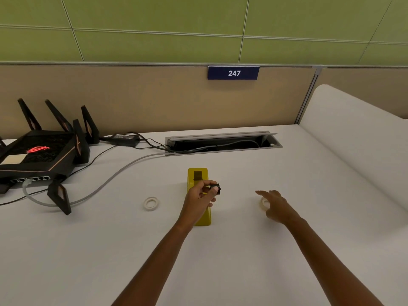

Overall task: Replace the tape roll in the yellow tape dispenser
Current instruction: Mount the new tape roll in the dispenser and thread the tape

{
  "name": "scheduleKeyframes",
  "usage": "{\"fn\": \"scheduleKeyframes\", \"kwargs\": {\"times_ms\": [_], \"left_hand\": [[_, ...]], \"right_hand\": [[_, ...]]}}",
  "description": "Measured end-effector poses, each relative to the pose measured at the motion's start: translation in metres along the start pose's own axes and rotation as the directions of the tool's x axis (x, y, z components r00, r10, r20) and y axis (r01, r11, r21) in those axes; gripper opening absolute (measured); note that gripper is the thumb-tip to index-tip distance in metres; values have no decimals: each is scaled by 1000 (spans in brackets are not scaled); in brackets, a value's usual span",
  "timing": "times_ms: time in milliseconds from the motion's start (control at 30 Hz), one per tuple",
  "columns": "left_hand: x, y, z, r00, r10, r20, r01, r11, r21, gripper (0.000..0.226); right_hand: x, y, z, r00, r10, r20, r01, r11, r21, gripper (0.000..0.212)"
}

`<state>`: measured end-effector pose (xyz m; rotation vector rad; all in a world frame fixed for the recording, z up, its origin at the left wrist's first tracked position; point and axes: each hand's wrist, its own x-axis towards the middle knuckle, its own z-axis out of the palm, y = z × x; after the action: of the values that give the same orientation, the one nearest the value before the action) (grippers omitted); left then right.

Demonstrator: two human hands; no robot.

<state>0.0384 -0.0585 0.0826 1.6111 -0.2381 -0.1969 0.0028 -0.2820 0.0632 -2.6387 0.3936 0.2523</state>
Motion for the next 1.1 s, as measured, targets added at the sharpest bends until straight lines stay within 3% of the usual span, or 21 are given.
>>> {"fn": "scheduleKeyframes", "kwargs": {"times_ms": [233, 533, 767, 867, 1100], "left_hand": [[-2, 1, -6, 1000, -5, -6, 5, 1000, -16, 10], [-6, 4, -8, 1000, -9, -8, 9, 999, -42, 10], [-14, 1, -11, 999, -43, -26, 42, 998, -56, 13], [-17, 3, -13, 999, -45, -3, 45, 996, -77, 8], [-23, 7, -15, 998, -62, -30, 57, 986, -154, 17]], "right_hand": [[2, 2, 3, 1000, -3, -15, 1, 996, -89, 53], [-16, -26, 5, 992, -18, -124, 65, 920, 388, 46], [-42, -73, 10, 978, -202, -58, 169, 593, 787, 40], [-45, -85, 11, 960, -273, -60, 202, 533, 822, 41], [-45, -95, 13, 937, -340, -86, 269, 538, 799, 45]]}}
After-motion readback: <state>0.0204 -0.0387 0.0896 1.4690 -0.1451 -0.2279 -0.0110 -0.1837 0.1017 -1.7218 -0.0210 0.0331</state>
